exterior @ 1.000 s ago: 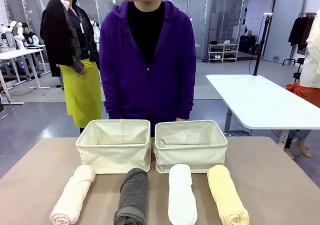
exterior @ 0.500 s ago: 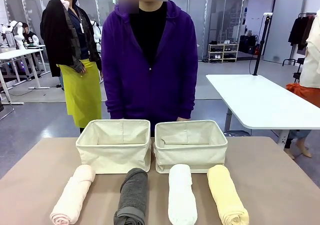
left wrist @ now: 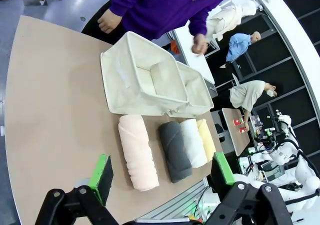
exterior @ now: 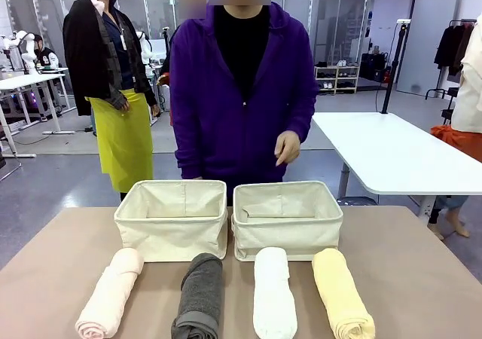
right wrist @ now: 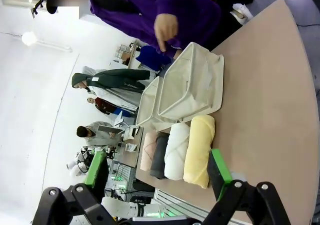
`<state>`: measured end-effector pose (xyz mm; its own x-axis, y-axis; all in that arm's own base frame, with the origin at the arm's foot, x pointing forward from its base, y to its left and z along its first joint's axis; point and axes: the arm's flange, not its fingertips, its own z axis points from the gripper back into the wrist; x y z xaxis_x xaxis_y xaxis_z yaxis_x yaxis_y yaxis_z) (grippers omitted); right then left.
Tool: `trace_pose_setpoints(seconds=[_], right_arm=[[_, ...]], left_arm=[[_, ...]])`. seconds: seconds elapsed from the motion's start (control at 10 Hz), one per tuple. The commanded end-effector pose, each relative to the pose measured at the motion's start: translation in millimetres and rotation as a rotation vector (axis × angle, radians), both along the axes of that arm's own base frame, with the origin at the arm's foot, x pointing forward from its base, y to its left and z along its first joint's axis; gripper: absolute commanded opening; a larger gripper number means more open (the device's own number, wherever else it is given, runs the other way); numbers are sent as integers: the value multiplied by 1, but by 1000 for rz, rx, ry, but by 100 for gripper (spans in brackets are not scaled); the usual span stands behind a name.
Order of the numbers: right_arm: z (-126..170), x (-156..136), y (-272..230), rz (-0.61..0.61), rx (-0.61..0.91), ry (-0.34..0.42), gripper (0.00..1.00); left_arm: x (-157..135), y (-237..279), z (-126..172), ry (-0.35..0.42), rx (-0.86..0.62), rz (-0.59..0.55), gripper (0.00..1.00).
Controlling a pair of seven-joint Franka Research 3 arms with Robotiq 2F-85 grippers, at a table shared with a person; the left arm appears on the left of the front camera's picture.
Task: Divide the towels into two baskets.
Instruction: Pick up one hotel-folded towel and place it in the Fabric basket indicated by the person.
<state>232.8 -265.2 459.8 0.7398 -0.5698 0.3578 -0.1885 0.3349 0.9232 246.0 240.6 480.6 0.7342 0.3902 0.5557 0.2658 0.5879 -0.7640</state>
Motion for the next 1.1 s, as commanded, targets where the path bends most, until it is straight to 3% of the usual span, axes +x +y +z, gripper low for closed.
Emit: trace_pose_setpoints(seconds=[0.0,1.0], right_arm=[[3,-2,0,-4,12,-15,100],[0,0,0,1,1,0,100]], left_arm=[[-2,1,1,-12,-15,-6,100],[-2,1,1,-12,-15,-6,100]])
